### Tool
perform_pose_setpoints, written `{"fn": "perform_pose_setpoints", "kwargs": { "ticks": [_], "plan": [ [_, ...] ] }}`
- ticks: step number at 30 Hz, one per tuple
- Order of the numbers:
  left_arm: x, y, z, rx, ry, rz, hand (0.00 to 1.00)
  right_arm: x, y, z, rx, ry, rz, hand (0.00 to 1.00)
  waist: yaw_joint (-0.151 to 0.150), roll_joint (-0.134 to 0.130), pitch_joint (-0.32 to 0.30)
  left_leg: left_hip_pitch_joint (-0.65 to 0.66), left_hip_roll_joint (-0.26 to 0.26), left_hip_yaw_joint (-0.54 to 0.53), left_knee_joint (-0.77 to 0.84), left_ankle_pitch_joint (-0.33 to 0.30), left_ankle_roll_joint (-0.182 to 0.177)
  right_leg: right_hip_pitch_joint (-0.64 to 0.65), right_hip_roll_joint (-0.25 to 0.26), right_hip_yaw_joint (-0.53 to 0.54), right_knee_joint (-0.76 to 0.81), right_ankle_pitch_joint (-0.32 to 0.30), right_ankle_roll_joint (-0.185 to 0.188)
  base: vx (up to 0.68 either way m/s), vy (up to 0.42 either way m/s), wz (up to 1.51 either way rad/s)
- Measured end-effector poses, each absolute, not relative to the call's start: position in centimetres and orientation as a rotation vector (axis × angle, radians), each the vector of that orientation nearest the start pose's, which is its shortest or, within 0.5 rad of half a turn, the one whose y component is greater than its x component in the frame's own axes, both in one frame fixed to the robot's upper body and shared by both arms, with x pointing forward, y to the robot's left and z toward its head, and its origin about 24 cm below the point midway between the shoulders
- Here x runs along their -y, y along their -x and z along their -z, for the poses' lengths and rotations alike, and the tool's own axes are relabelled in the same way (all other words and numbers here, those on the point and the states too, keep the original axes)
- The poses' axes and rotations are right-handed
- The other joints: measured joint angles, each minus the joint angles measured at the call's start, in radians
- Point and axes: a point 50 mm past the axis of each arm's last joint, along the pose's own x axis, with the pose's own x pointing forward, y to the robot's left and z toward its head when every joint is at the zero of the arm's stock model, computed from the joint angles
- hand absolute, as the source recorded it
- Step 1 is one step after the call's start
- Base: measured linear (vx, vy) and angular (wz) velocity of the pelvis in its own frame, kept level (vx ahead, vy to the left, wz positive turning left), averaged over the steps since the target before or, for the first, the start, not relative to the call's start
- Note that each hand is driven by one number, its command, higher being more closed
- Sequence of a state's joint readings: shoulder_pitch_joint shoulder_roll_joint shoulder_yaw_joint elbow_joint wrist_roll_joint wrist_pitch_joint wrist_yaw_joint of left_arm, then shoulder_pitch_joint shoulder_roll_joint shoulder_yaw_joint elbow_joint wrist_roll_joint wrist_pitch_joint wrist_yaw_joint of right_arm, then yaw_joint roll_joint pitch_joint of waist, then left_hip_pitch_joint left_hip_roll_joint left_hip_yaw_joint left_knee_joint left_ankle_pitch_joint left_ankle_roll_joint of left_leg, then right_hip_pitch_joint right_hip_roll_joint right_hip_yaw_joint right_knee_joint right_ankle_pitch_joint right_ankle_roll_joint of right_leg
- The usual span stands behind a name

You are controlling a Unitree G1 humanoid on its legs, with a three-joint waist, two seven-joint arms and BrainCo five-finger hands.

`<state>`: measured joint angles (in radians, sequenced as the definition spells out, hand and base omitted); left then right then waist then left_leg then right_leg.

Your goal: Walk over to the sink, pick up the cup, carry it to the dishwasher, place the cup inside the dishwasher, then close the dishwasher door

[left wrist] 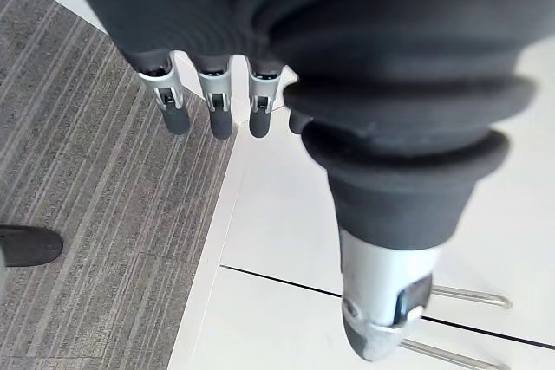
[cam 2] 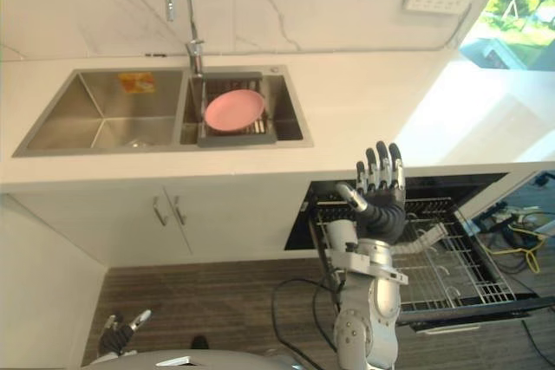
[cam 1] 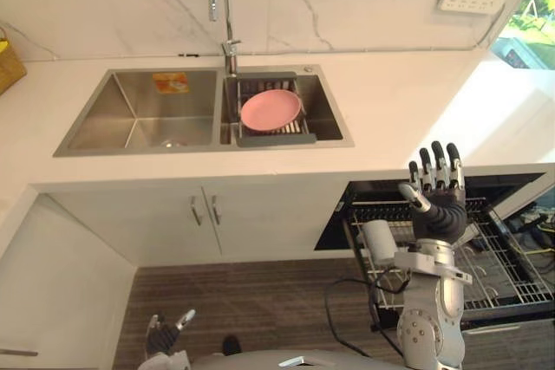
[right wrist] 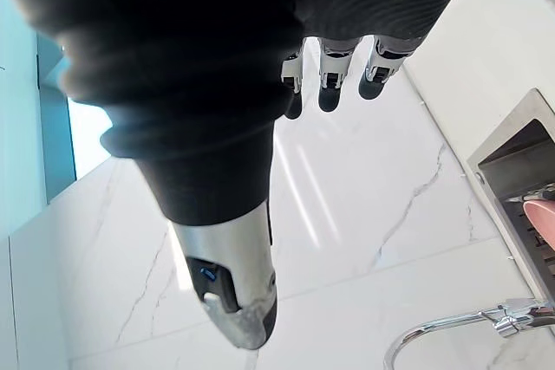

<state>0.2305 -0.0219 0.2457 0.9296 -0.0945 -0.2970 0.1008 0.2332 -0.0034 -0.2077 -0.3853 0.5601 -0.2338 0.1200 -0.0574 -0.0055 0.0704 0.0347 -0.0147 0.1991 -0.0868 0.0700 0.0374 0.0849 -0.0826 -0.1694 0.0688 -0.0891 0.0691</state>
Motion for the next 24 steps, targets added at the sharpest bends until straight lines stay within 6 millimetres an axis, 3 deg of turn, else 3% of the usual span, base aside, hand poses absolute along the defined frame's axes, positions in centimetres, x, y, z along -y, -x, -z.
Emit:
{"fn": "perform_pose_setpoints", "kwargs": {
  "ticks": [6, 9, 10, 11, 12, 15, 17, 18, 19, 21, 24],
  "plan": [
    [-19.7, -7.3, 14.9, -0.845, 0.136, -0.486, 0.00, 21.0, -19.0, -11.2, 0.506, -0.415, 0.133, 0.00, 0.003, 0.001, 0.000, -0.008, 0.005, 0.030, 0.008, -0.023, 0.002, 0.003, 0.000, 0.004, -0.008, 0.000, 0.001, 0.04, -0.006, -0.03],
    [-19.7, -8.0, 14.5, -0.809, 0.153, -0.499, 0.00, 20.6, -18.7, -11.9, 0.539, -0.417, 0.111, 0.00, 0.022, 0.002, 0.038, -0.121, 0.062, 0.073, 0.339, -0.153, -0.017, 0.026, 0.003, -0.005, 0.001, -0.012, -0.006, 0.06, -0.024, 0.03],
    [-19.7, -8.3, 14.4, -0.791, 0.162, -0.502, 0.00, 20.3, -18.8, -11.9, 0.535, -0.422, 0.098, 0.00, 0.024, 0.019, 0.053, -0.215, 0.113, 0.081, 0.566, -0.192, -0.033, 0.035, 0.016, -0.010, 0.019, -0.035, -0.018, -0.07, 0.000, 0.15],
    [-19.6, -8.6, 14.2, -0.777, 0.172, -0.505, 0.00, 20.0, -18.8, -11.8, 0.528, -0.426, 0.088, 0.00, 0.031, 0.029, 0.072, -0.277, 0.153, 0.081, 0.731, -0.183, -0.055, 0.057, 0.020, -0.012, 0.034, -0.058, -0.025, -0.06, 0.015, 0.16],
    [-19.5, -8.6, 14.2, -0.772, 0.177, -0.509, 0.00, 20.0, -18.7, -11.7, 0.524, -0.428, 0.087, 0.00, 0.037, 0.031, 0.078, -0.300, 0.169, 0.088, 0.785, -0.189, -0.077, 0.072, 0.018, -0.010, 0.034, -0.064, -0.029, -0.02, 0.033, 0.02],
    [-19.3, -8.5, 14.3, -0.776, 0.190, -0.511, 0.00, 19.8, -18.9, -11.6, 0.520, -0.441, 0.092, 0.00, 0.051, 0.055, 0.082, -0.302, 0.212, 0.102, 0.698, -0.233, -0.077, 0.115, -0.005, 0.004, 0.035, -0.089, -0.012, 0.07, 0.096, -0.07],
    [-19.5, -8.2, 14.2, -0.770, 0.189, -0.521, 0.00, 19.7, -19.1, -11.9, 0.536, -0.440, 0.088, 0.00, 0.060, 0.058, 0.082, -0.273, 0.208, 0.052, 0.477, -0.191, -0.111, 0.119, -0.035, 0.048, 0.032, -0.108, 0.018, 0.20, 0.273, -0.39],
    [-19.6, -8.0, 14.2, -0.770, 0.190, -0.529, 0.00, 19.7, -19.2, -12.0, 0.539, -0.441, 0.088, 0.00, 0.059, 0.058, 0.084, -0.256, 0.209, 0.048, 0.441, -0.152, -0.122, 0.127, -0.040, 0.061, 0.031, -0.115, 0.029, 0.23, 0.300, -0.45],
    [-19.7, -7.8, 14.2, -0.770, 0.194, -0.542, 0.00, 19.7, -19.2, -11.9, 0.536, -0.442, 0.091, 0.00, 0.061, 0.045, 0.083, -0.234, 0.183, 0.053, 0.427, -0.111, -0.084, 0.134, -0.059, 0.094, 0.030, -0.126, 0.039, 0.27, 0.308, -0.43],
    [-20.6, -7.3, 14.2, -0.770, 0.170, -0.563, 0.00, 19.2, -19.5, -12.1, 0.543, -0.448, 0.062, 0.00, 0.064, 0.018, 0.083, -0.232, 0.158, 0.092, 0.477, -0.171, -0.048, 0.139, -0.092, 0.141, 0.028, -0.130, 0.030, 0.24, 0.239, -0.39],
    [-21.3, -6.0, 14.6, -0.820, 0.151, -0.577, 0.00, 18.9, -19.8, -12.5, 0.566, -0.459, 0.045, 0.00, 0.068, -0.003, 0.092, -0.246, 0.159, 0.121, 0.578, -0.259, -0.024, 0.150, -0.115, 0.182, 0.019, -0.086, 0.058, 0.25, 0.258, -0.25]
  ]
}}
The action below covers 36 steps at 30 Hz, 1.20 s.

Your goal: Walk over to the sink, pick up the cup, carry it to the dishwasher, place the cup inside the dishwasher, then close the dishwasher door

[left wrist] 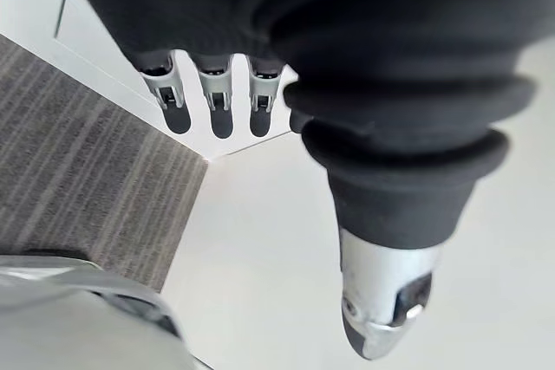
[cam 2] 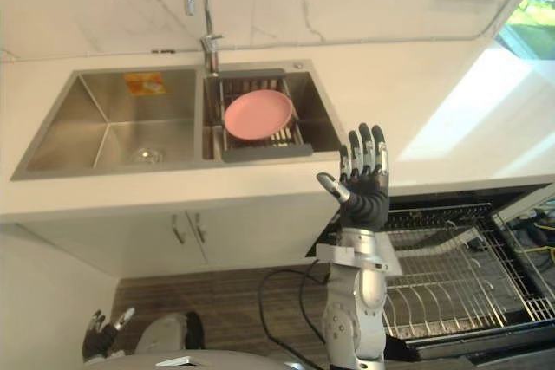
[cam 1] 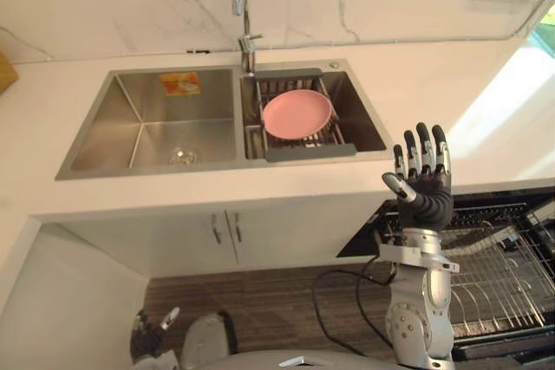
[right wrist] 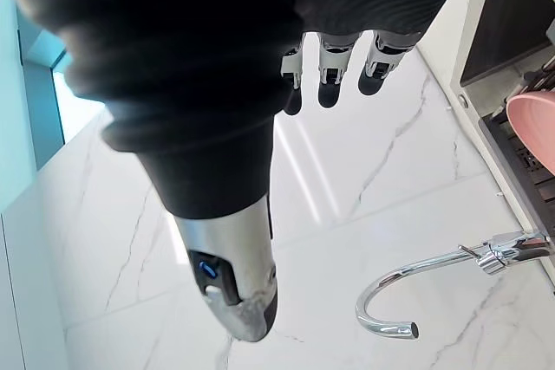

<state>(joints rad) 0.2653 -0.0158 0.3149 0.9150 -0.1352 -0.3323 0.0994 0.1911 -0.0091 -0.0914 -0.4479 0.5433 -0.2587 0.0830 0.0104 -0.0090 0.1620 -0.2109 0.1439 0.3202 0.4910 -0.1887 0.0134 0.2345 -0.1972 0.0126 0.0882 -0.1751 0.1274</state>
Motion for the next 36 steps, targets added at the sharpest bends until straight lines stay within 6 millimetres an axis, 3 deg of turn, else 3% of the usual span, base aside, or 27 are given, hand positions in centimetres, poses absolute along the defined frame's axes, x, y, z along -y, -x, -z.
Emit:
{"fn": "perform_pose_setpoints", "kwargs": {
  "ticks": [3, 4, 6, 7, 8, 10, 11, 12, 13, 14, 16, 17, 18, 20, 23, 28, 36],
  "plan": [
    [-21.4, -5.4, 14.9, -0.851, 0.147, -0.582, 0.00, 19.1, -20.2, -12.9, 0.583, -0.454, 0.045, 0.00, -0.002, -0.010, -0.012, 0.013, -0.024, 0.009, 0.006, -0.044, 0.013, 0.008, -0.018, 0.007, -0.007, 0.054, 0.004, 0.22, 0.204, -0.05],
    [-21.7, -5.2, 14.9, -0.858, 0.139, -0.583, 0.00, 19.1, -20.6, -12.6, 0.571, -0.457, 0.047, 0.00, -0.005, -0.026, -0.025, 0.029, -0.042, 0.015, -0.029, -0.054, 0.002, -0.005, -0.033, 0.007, 0.012, 0.066, 0.004, 0.20, 0.153, -0.06],
    [-21.9, -5.2, 15.0, -0.866, 0.128, -0.572, 0.00, 19.4, -21.2, -12.0, 0.544, -0.459, 0.066, 0.00, -0.001, -0.038, -0.040, 0.069, -0.076, 0.011, -0.104, -0.052, 0.007, -0.086, -0.043, 0.014, 0.154, 0.074, 0.014, 0.19, 0.130, -0.23],
    [-21.8, -5.2, 15.0, -0.870, 0.128, -0.569, 0.00, 19.4, -21.5, -12.0, 0.543, -0.462, 0.071, 0.00, -0.001, -0.034, -0.036, 0.117, -0.087, 0.006, -0.158, -0.044, 0.010, -0.176, -0.046, 0.019, 0.344, 0.090, 0.061, 0.19, 0.097, -0.44],
    [-21.8, -5.3, 15.0, -0.873, 0.108, -0.541, 0.00, 19.4, -21.7, -11.9, 0.537, -0.465, 0.070, 0.00, -0.009, -0.025, -0.029, 0.185, -0.096, 0.006, -0.214, -0.036, 0.008, -0.262, -0.042, 0.029, 0.533, 0.078, 0.074, 0.20, 0.080, -0.40],
    [-21.8, -5.0, 15.1, -0.893, 0.085, -0.507, 0.00, 19.4, -21.8, -11.7, 0.529, -0.466, 0.076, 0.00, -0.027, -0.020, -0.027, 0.264, -0.097, 0.022, -0.267, -0.005, 0.015, -0.315, -0.045, -0.044, 0.624, 0.027, 0.032, 0.24, 0.024, -0.17],
    [-22.0, -5.2, 15.0, -0.895, 0.066, -0.494, 0.00, 19.2, -21.9, -11.7, 0.532, -0.469, 0.064, 0.00, -0.032, -0.030, -0.035, 0.300, -0.093, 0.038, -0.286, -0.005, 0.009, -0.376, -0.044, -0.130, 0.588, -0.012, -0.009, 0.22, -0.005, -0.13],
    [-22.2, -5.5, 15.0, -0.890, 0.064, -0.492, 0.00, 19.2, -21.9, -11.8, 0.537, -0.468, 0.062, 0.00, -0.032, -0.035, -0.038, 0.299, -0.090, 0.038, -0.280, -0.007, 0.004, -0.396, -0.039, -0.161, 0.527, -0.002, -0.027, 0.22, -0.064, -0.11],
    [-22.4, -6.0, 14.8, -0.878, 0.057, -0.487, 0.00, 19.2, -21.9, -11.9, 0.546, -0.468, 0.061, 0.00, -0.035, -0.045, -0.042, 0.299, -0.089, 0.036, -0.261, -0.015, -0.008, -0.418, -0.028, -0.193, 0.397, 0.052, -0.062, 0.30, -0.153, -0.05],
    [-23.2, -6.6, 14.5, -0.866, 0.030, -0.480, 0.00, 19.2, -22.2, -12.2, 0.558, -0.467, 0.054, 0.00, -0.036, -0.083, -0.042, 0.287, -0.093, 0.020, -0.206, -0.039, -0.038, -0.425, 0.004, -0.182, 0.197, 0.214, -0.068, 0.34, -0.181, -0.04],
    [-22.5, -6.7, 14.8, -0.882, 0.042, -0.466, 0.00, 19.6, -22.5, -12.0, 0.546, -0.439, 0.052, 0.00, -0.035, -0.034, -0.033, 0.279, -0.041, -0.026, -0.171, -0.060, -0.058, -0.373, 0.056, -0.171, 0.145, 0.252, -0.099, 0.23, -0.115, -0.25],
    [-21.7, -6.3, 15.0, -0.894, 0.053, -0.455, 0.00, 19.8, -22.5, -12.3, 0.554, -0.416, 0.043, 0.00, -0.030, 0.004, -0.034, 0.307, -0.013, -0.059, -0.199, -0.079, -0.067, -0.346, 0.101, -0.147, 0.096, 0.271, -0.094, 0.16, -0.059, -0.40],
    [-21.5, -6.3, 15.0, -0.899, 0.059, -0.452, 0.00, 19.9, -22.5, -12.5, 0.566, -0.412, 0.042, 0.00, -0.032, 0.010, -0.033, 0.318, -0.009, -0.073, -0.216, -0.091, -0.075, -0.337, 0.112, -0.147, 0.078, 0.267, -0.089, 0.14, -0.059, -0.40],
    [-21.7, -6.5, 15.0, -0.896, 0.049, -0.449, 0.00, 20.0, -22.7, -12.8, 0.583, -0.408, 0.044, 0.00, -0.032, -0.002, -0.027, 0.321, -0.009, -0.076, -0.235, -0.099, -0.081, -0.314, 0.123, -0.139, 0.008, 0.269, -0.069, 0.05, -0.052, -0.17],
    [-21.7, -6.3, 15.0, -0.907, 0.042, -0.454, 0.00, 20.2, -22.7, -13.0, 0.587, -0.399, 0.047, 0.00, -0.027, -0.007, -0.027, 0.332, -0.006, -0.095, -0.240, -0.100, -0.081, -0.227, 0.133, -0.161, -0.137, 0.333, -0.065, 0.00, -0.014, 0.13],
    [-21.7, -5.7, 15.1, -0.915, 0.021, -0.464, 0.00, 20.3, -22.8, -13.1, 0.583, -0.355, 0.041, 0.00, -0.004, -0.015, -0.033, 0.330, -0.016, -0.118, -0.281, -0.075, -0.086, -0.216, 0.128, -0.189, -0.170, 0.345, -0.066, -0.02, -0.024, 0.18],
    [-21.8, -5.5, 15.1, -0.909, -0.007, -0.466, 0.00, 22.1, -23.0, -13.9, 0.528, 0.032, 0.090, 0.00, -0.008, -0.018, -0.034, 0.328, -0.030, -0.146, -0.367, -0.017, -0.090, -0.237, 0.117, -0.226, -0.170, 0.343, -0.067, 0.00, -0.025, 0.13]
  ]
}}
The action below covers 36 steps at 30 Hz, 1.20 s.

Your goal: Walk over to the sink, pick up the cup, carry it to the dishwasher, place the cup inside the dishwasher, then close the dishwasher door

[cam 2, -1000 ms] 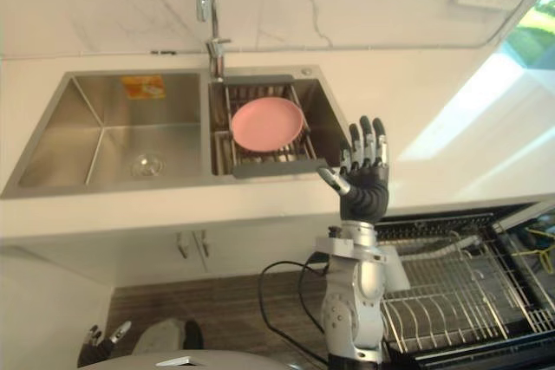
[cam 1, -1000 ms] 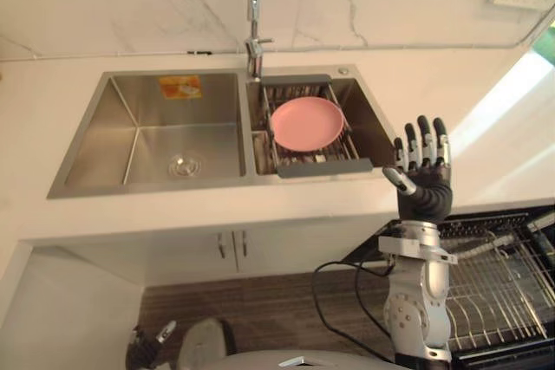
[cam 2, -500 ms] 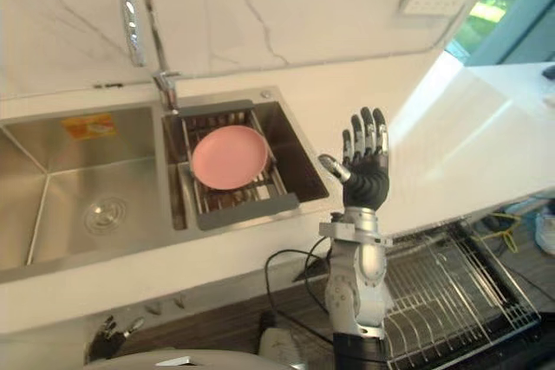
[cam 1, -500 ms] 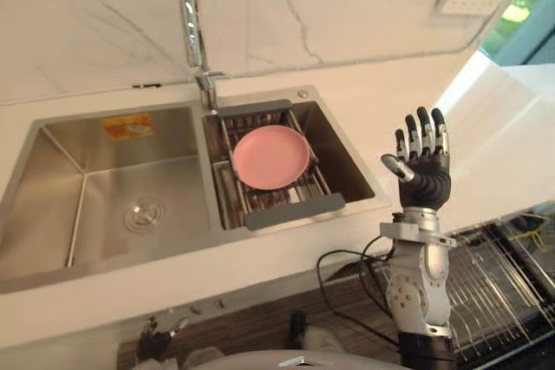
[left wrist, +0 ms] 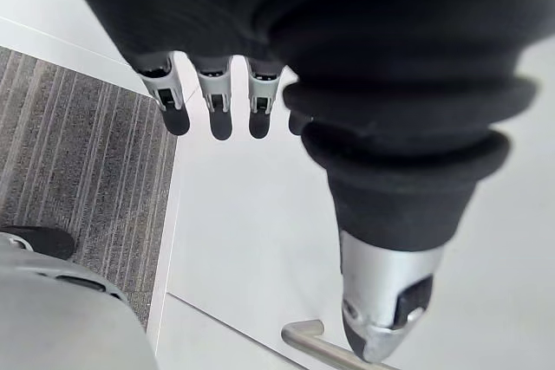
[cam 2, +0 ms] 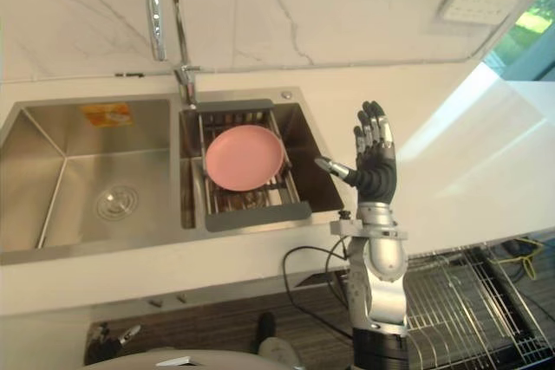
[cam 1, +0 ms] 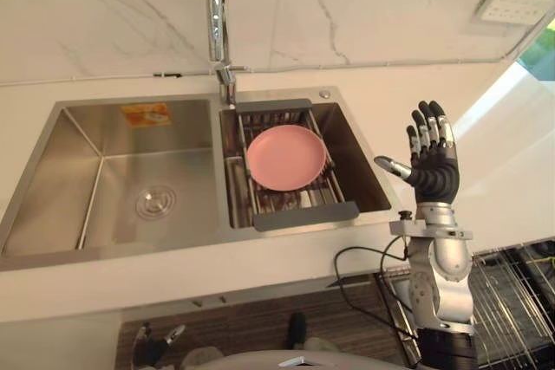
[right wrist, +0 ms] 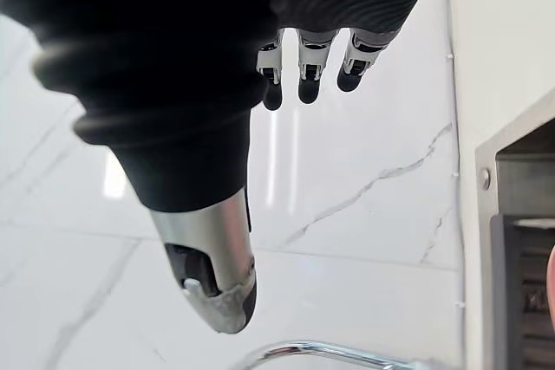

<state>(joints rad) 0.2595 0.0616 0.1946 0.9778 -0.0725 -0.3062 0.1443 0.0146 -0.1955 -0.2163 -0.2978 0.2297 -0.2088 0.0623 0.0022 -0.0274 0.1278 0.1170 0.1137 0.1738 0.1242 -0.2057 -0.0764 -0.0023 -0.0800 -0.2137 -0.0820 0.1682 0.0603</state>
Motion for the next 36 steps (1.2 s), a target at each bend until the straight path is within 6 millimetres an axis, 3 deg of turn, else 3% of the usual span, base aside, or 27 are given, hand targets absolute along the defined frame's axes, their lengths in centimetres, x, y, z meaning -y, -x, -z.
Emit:
{"fn": "perform_pose_setpoints", "kwargs": {
  "ticks": [4, 8, 12, 15, 20, 26, 31, 36],
  "plan": [
    [-22.1, -5.3, 15.1, -0.921, -0.018, -0.471, 0.00, 22.4, -24.3, -15.9, 0.538, 0.298, 0.105, 0.00, -0.004, -0.008, -0.004, -0.004, -0.006, -0.012, -0.006, 0.010, 0.003, 0.002, -0.009, -0.019, 0.000, 0.000, 0.000, -0.04, 0.001, 0.12],
    [-22.5, -5.3, 15.1, -0.922, -0.024, -0.465, 0.00, 22.2, -25.8, -19.8, 0.601, 0.665, 0.088, 0.00, -0.005, -0.025, -0.013, -0.018, -0.011, -0.039, -0.009, 0.023, 0.003, 0.003, -0.018, -0.046, -0.004, 0.001, 0.001, -0.05, -0.009, 0.17],
    [-22.8, -5.1, 15.1, -0.940, -0.032, -0.452, 0.00, 20.8, -26.8, -21.4, 0.616, 0.880, -0.017, 0.00, -0.002, -0.038, -0.021, -0.022, -0.013, -0.052, -0.027, 0.040, 0.001, 0.001, -0.020, -0.059, -0.002, 0.001, 0.000, -0.03, -0.010, 0.14],
    [-23.0, -5.0, 15.1, -0.950, -0.045, -0.445, 0.00, 19.9, -27.2, -20.8, 0.572, 0.975, -0.101, 0.00, -0.001, -0.046, -0.026, -0.026, -0.014, -0.063, -0.036, 0.050, 0.000, 0.000, -0.022, -0.074, -0.002, 0.001, 0.000, -0.02, -0.010, 0.15],
    [-23.0, -4.8, 15.3, -0.982, -0.011, -0.450, 0.00, 18.2, -28.6, -18.0, 0.414, 1.187, -0.320, 0.00, 0.010, -0.050, -0.029, -0.028, -0.016, -0.067, -0.039, 0.054, 0.000, 0.000, -0.024, -0.078, -0.001, 0.001, 0.000, 0.00, 0.001, 0.01],
    [-23.1, -4.7, 15.4, -1.003, 0.015, -0.432, 0.00, 18.2, -29.3, -15.4, 0.269, 1.317, -0.465, 0.00, 0.014, -0.058, -0.035, -0.032, -0.022, -0.086, -0.051, 0.069, 0.000, 0.000, -0.030, -0.101, -0.003, 0.001, 0.001, -0.01, 0.007, 0.09],
    [-23.2, -4.7, 15.4, -1.004, 0.015, -0.421, 0.00, 17.7, -29.4, -13.7, 0.211, 1.356, -0.544, 0.00, 0.017, -0.063, -0.039, -0.027, -0.027, -0.091, -0.074, 0.084, 0.000, -0.002, -0.037, -0.103, -0.006, 0.001, 0.001, -0.01, 0.003, 0.05],
    [-23.2, -4.7, 15.5, -1.013, 0.011, -0.414, 0.00, 17.5, -29.4, -13.4, 0.216, 1.373, -0.578, 0.00, 0.022, -0.063, -0.039, -0.028, -0.027, -0.091, -0.075, 0.085, 0.000, -0.002, -0.037, -0.103, -0.007, 0.001, 0.001, 0.00, 0.000, 0.00]
  ]
}}
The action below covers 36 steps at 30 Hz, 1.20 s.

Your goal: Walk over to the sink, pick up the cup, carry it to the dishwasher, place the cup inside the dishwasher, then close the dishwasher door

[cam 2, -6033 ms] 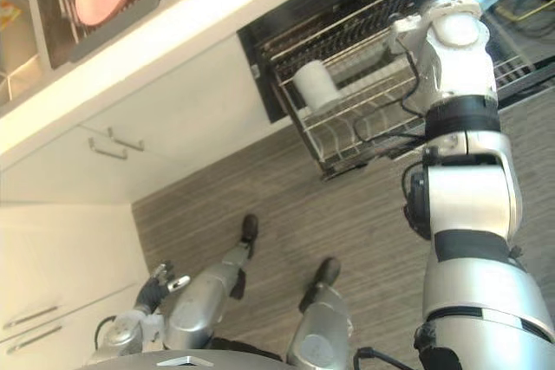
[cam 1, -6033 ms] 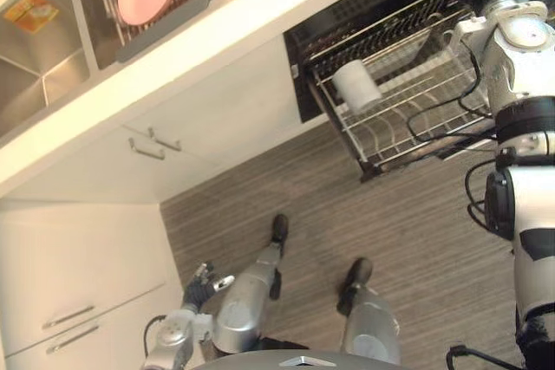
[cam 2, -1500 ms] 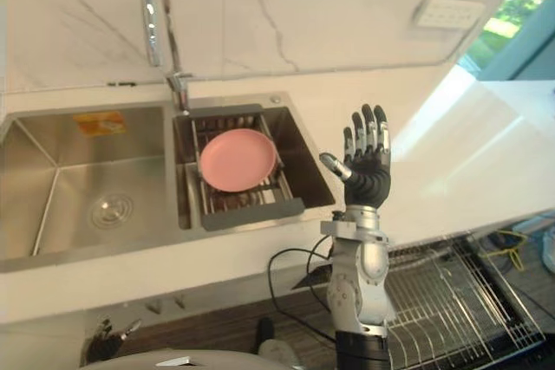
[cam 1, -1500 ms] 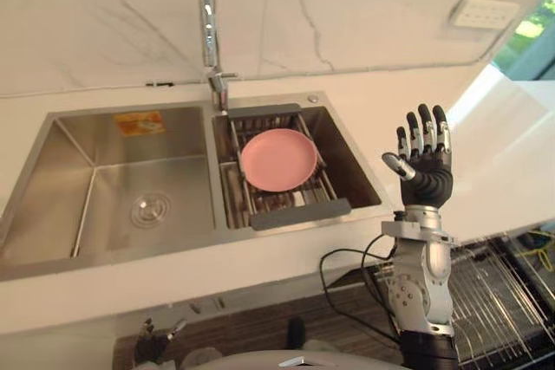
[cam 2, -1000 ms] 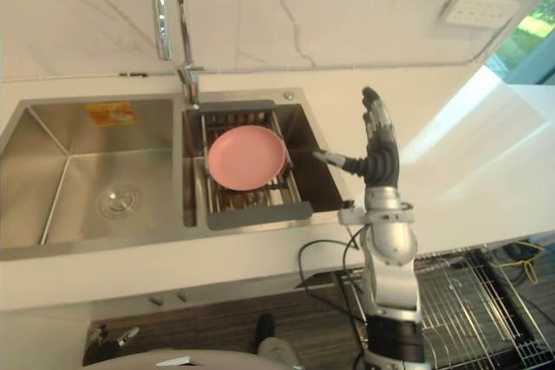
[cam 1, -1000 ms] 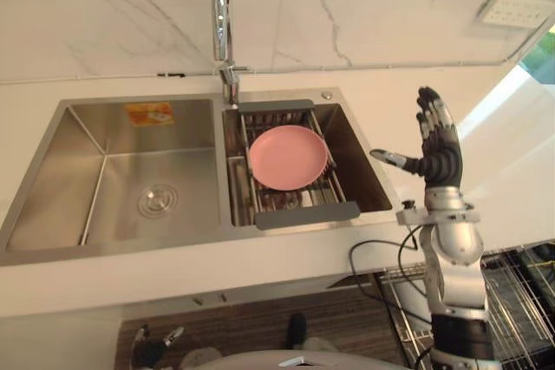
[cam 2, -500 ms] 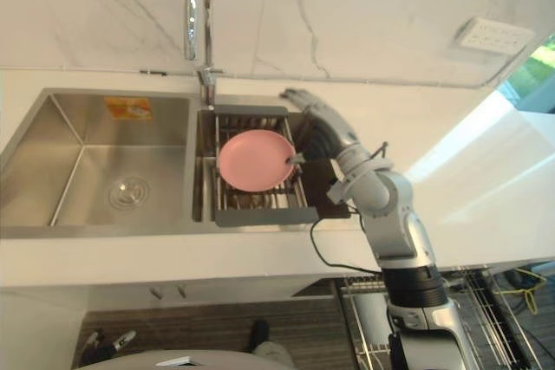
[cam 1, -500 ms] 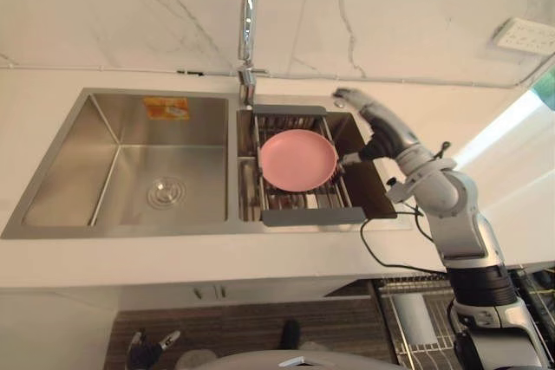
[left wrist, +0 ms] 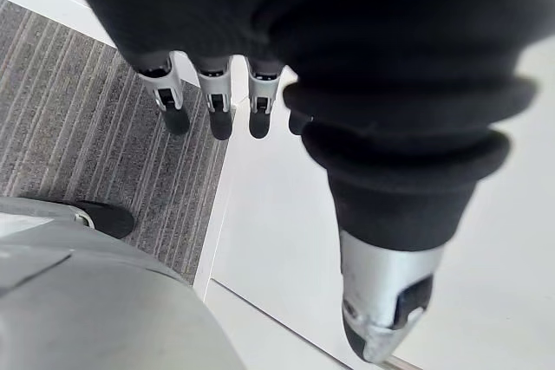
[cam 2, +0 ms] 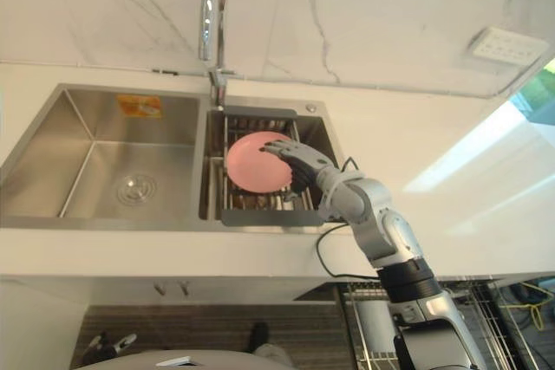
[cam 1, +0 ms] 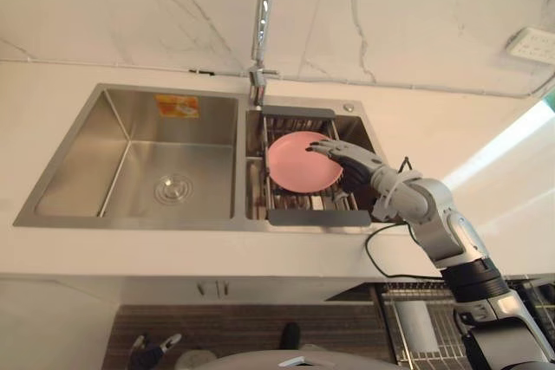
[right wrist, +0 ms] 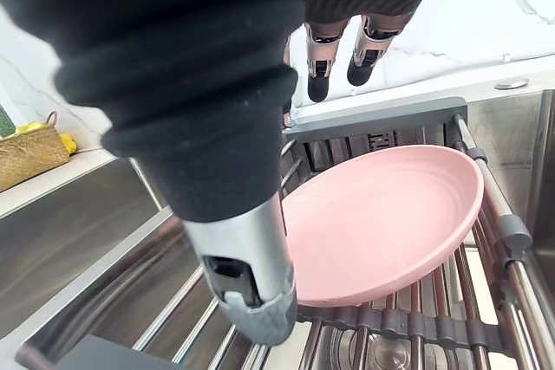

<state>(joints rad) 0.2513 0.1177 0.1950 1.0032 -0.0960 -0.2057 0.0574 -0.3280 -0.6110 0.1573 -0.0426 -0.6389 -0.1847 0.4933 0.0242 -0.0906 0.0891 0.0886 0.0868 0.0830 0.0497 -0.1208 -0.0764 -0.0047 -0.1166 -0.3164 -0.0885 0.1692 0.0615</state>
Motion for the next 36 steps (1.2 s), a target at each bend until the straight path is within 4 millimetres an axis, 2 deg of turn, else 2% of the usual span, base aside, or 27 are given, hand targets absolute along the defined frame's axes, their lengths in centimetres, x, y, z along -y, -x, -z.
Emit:
{"fn": "perform_pose_setpoints", "kwargs": {
  "ticks": [8, 15, 18, 31, 36],
  "plan": [
    [-23.2, -4.7, 15.5, -1.018, 0.010, -0.413, 0.00, 17.6, -29.6, -11.4, 0.159, 1.475, -0.614, 0.00, 0.006, -0.001, -0.001, 0.000, 0.000, 0.000, 0.001, 0.000, 0.000, 0.000, 0.000, 0.000, 0.000, 0.000, 0.000, 0.00, 0.000, 0.00],
    [-23.2, -4.7, 15.5, -1.019, 0.004, -0.404, 0.00, 17.7, -29.7, -10.6, 0.150, 1.520, -0.598, 0.00, 0.011, -0.002, -0.001, 0.001, -0.001, 0.000, 0.001, 0.000, 0.000, 0.000, -0.001, 0.001, 0.000, 0.001, 0.001, 0.00, 0.000, 0.00],
    [-23.2, -4.6, 15.5, -1.022, 0.003, -0.401, 0.00, 17.7, -30.0, -10.8, 0.167, 1.541, -0.570, 0.00, 0.013, -0.002, -0.001, 0.000, -0.001, 0.000, 0.001, 0.000, 0.000, 0.000, -0.001, 0.001, 0.000, 0.001, 0.001, 0.00, 0.000, 0.00],
    [-23.1, -4.5, 15.5, -1.024, -0.005, -0.384, 0.00, 18.9, -31.1, -8.8, 0.080, 1.591, -0.548, 0.00, 0.030, 0.003, 0.002, -0.003, -0.005, -0.004, 0.001, 0.001, 0.001, -0.002, -0.004, -0.001, 0.000, 0.001, 0.001, 0.00, 0.000, 0.00],
    [-22.9, -4.4, 15.5, -1.028, 0.000, -0.382, 0.00, 19.3, -31.6, -8.7, 0.056, 1.629, -0.533, 0.00, 0.033, 0.010, 0.007, -0.010, -0.007, -0.010, 0.001, 0.001, 0.001, -0.005, -0.006, -0.006, 0.000, 0.001, 0.002, 0.00, 0.000, 0.02]
  ]
}}
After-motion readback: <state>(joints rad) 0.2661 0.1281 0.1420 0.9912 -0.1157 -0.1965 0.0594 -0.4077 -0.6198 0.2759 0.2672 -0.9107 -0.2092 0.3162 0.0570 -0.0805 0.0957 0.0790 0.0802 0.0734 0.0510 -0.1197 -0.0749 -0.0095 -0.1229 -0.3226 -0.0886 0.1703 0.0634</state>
